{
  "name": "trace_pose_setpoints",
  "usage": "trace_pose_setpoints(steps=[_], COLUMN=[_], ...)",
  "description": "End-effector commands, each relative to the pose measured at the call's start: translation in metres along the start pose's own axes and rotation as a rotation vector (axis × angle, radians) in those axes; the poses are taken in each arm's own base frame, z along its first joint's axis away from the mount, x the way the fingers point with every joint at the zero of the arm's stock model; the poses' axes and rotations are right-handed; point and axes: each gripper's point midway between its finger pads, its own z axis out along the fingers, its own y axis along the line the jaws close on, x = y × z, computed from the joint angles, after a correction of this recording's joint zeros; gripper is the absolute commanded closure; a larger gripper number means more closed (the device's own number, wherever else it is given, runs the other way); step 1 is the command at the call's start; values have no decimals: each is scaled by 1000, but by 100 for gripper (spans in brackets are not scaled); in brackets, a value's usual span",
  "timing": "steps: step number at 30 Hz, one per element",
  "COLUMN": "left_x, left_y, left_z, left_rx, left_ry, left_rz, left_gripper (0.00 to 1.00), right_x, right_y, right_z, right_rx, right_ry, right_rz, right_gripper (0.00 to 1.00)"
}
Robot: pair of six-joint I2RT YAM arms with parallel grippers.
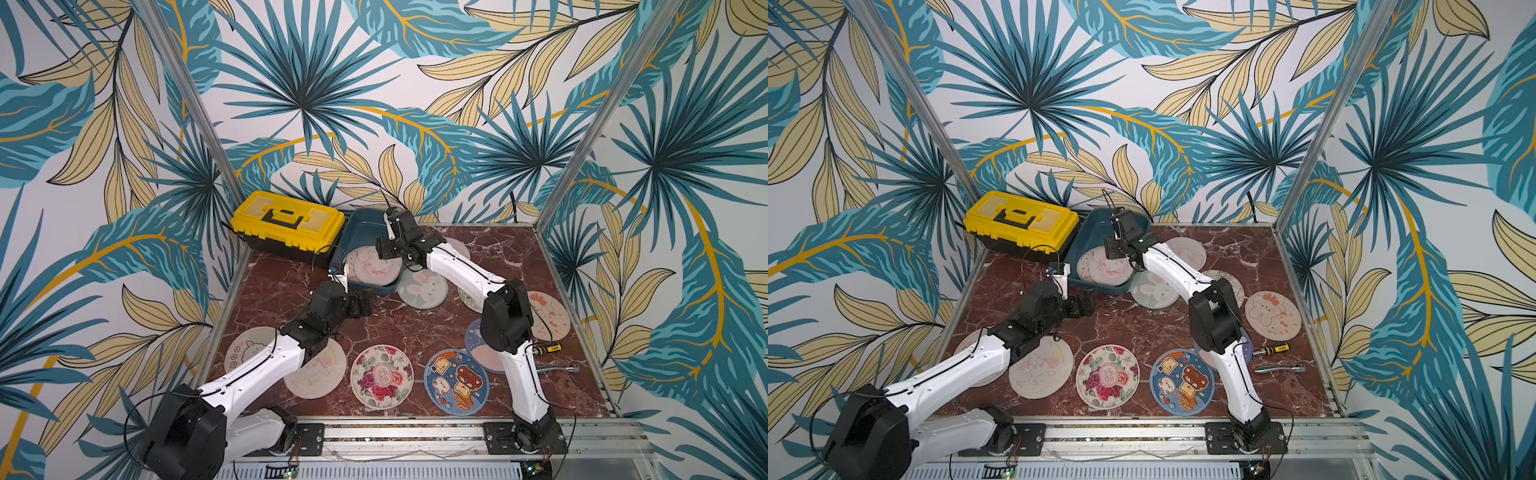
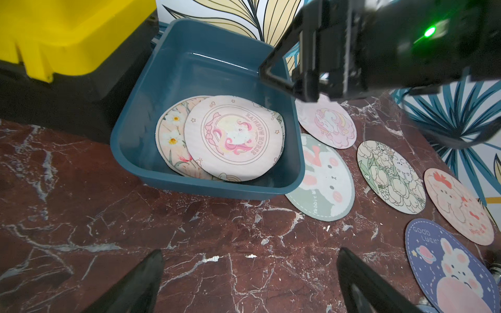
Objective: Put the coasters into the storage box
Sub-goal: Place the coaster in the storage box, then pick up the coaster from the center of the board.
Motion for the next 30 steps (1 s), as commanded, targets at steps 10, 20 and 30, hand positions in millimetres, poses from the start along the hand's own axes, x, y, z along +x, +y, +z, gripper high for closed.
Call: trace_pose_setpoints(steps=[10, 20, 30], left_x=[12, 24, 44], left_y=[-21, -77, -152], left_z=[13, 37, 69], left_rx=[118, 226, 394], left_ry=[82, 153, 247], left_rz=[29, 133, 245], left_gripper=[0, 0, 0], right_x=[35, 48, 84], right_y=[-26, -64, -126], right_z=[-21, -51, -70], right_rx=[44, 34, 126], right_ry=[98, 85, 116], right_rz=[81, 202, 309], right_gripper=[33, 33, 33])
